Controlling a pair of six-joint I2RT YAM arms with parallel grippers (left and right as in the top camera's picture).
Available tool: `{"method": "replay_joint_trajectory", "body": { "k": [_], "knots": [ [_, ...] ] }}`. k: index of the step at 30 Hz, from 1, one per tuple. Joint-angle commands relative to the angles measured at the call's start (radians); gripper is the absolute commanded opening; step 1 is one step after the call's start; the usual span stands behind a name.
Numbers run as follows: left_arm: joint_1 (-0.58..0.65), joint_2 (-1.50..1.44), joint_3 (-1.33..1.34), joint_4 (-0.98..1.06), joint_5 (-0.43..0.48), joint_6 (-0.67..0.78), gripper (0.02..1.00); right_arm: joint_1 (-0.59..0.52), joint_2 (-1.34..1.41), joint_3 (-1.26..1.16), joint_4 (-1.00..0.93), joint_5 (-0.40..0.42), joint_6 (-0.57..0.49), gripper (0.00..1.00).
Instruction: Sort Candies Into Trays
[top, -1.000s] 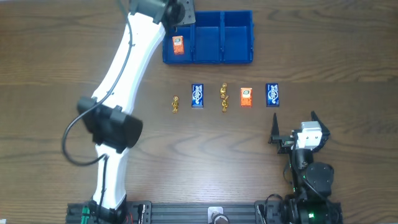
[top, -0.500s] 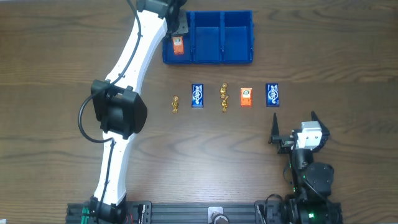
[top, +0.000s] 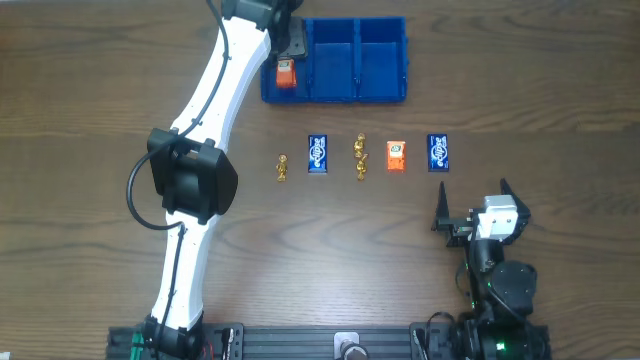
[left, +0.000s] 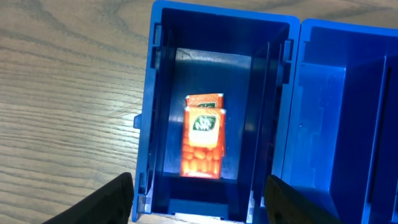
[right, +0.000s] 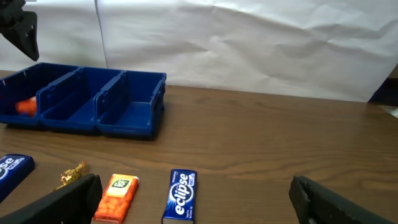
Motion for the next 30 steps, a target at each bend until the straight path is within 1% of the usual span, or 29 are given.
{"method": "replay_joint_trajectory", "body": {
  "k": [1,5,8,10,12,16,22,30],
  "knots": [
    [-0.015,-0.033,0.025,-0.003,0.007,0.001,0.702,-0.005,-0.007,-0.002,-0.006,-0.006,-0.013,0.998],
    [-0.092,-0.079,0.045,-0.002,0.006,-0.040,0.717,-0.005,-0.007,-0.002,-0.006,-0.006,-0.013,0.998],
    [-0.188,-0.098,0.051,-0.005,0.006,-0.097,0.759,-0.005,-0.007,-0.002,-0.006,-0.006,-0.013,0.998],
    [-0.254,-0.098,0.051,-0.023,0.004,-0.151,0.766,-0.005,-0.007,-0.002,-0.006,-0.006,-0.012,0.998],
    [-0.325,-0.089,0.037,-0.049,0.003,-0.240,0.790,-0.005,-0.007,-0.002,-0.006,-0.006,-0.013,0.998],
    [-0.409,-0.068,-0.040,-0.053,0.054,-0.320,0.792,-0.005,-0.007,-0.002,-0.006,-0.006,-0.013,0.998],
    [-0.478,0.008,-0.080,-0.047,0.058,-0.357,0.787,-0.005,-0.007,-0.002,-0.006,-0.006,-0.013,0.998],
    [-0.483,0.095,-0.080,-0.040,0.084,-0.375,0.779,-0.005,-0.007,-0.002,-0.006,-0.006,-0.013,0.998]
  ]
}}
